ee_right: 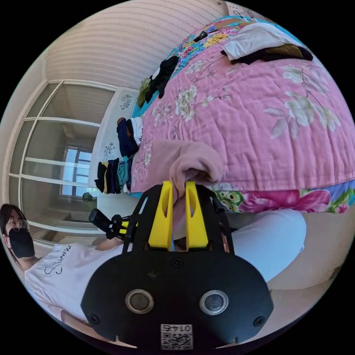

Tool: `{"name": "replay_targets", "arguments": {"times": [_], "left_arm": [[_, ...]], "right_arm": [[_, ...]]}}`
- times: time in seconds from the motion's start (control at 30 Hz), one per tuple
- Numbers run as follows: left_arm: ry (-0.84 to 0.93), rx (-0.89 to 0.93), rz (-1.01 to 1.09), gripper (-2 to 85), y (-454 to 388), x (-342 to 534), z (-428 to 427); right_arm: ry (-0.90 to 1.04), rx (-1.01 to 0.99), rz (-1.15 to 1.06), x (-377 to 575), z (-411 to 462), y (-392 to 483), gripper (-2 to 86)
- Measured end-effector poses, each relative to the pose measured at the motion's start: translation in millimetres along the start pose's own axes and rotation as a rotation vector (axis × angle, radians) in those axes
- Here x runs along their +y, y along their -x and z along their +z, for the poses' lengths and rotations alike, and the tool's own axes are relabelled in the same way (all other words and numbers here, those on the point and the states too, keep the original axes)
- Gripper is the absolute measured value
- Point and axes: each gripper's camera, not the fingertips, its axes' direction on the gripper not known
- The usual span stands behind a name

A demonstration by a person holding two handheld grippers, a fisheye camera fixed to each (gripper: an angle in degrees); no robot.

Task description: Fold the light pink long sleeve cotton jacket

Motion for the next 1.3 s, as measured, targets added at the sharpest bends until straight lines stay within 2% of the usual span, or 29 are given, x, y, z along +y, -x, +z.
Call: {"name": "replay_targets", "arguments": {"times": [0.13,0.2,0.23,0.3,0.37,0.47,0.8,0.9,1.0,1.07,1.2,1.3], "left_arm": [[-0.212,-0.007,-0.208,4.9,41.3,33.4,-68.7],[-0.301,-0.059,-0.300,5.0,58.4,53.3,-98.4],[-0.333,-0.144,-0.366,5.1,70.0,66.5,-114.9],[-0.338,-0.293,-0.491,5.4,90.1,85.3,-131.4],[-0.308,-0.405,-0.609,5.2,113.1,104.8,-145.2],[-0.314,-0.410,-0.670,5.0,127.3,118.1,-163.2],[-0.385,-0.448,-0.758,4.5,134.6,127.5,-200.7],[-0.418,-0.461,-0.727,4.9,134.5,122.7,-213.8],[-0.397,-0.437,-0.704,7.5,147.0,108.6,-208.2],[-0.292,-0.405,-0.707,7.4,167.4,94.6,-188.0],[-0.159,-0.318,-0.742,3.1,194.7,84.1,-167.2],[-0.174,-0.341,-0.724,1.0,198.8,82.8,-178.7]], "right_arm": [[0.050,-0.034,-0.189,-50.1,37.7,90.8,5.7],[0.083,-0.060,-0.249,-72.5,66.4,130.9,5.8],[0.109,-0.073,-0.275,-86.5,89.7,154.0,5.8],[0.152,-0.089,-0.303,-105.4,127.8,179.4,3.6],[0.232,-0.097,-0.237,-125.4,169.1,195.5,2.7],[0.218,-0.084,-0.280,-130.0,176.2,222.3,2.3],[0.102,0.334,-0.540,-121.0,148.8,299.4,6.4],[0.090,0.448,-0.629,-129.8,157.1,328.2,9.0],[0.143,0.466,-0.671,-151.4,178.9,353.9,13.7],[0.222,0.477,-0.705,-168.4,206.2,376.0,15.1],[0.454,0.571,-0.703,-189.0,257.5,397.4,7.4],[0.425,0.619,-0.579,-211.8,262.6,396.0,6.8]]}}
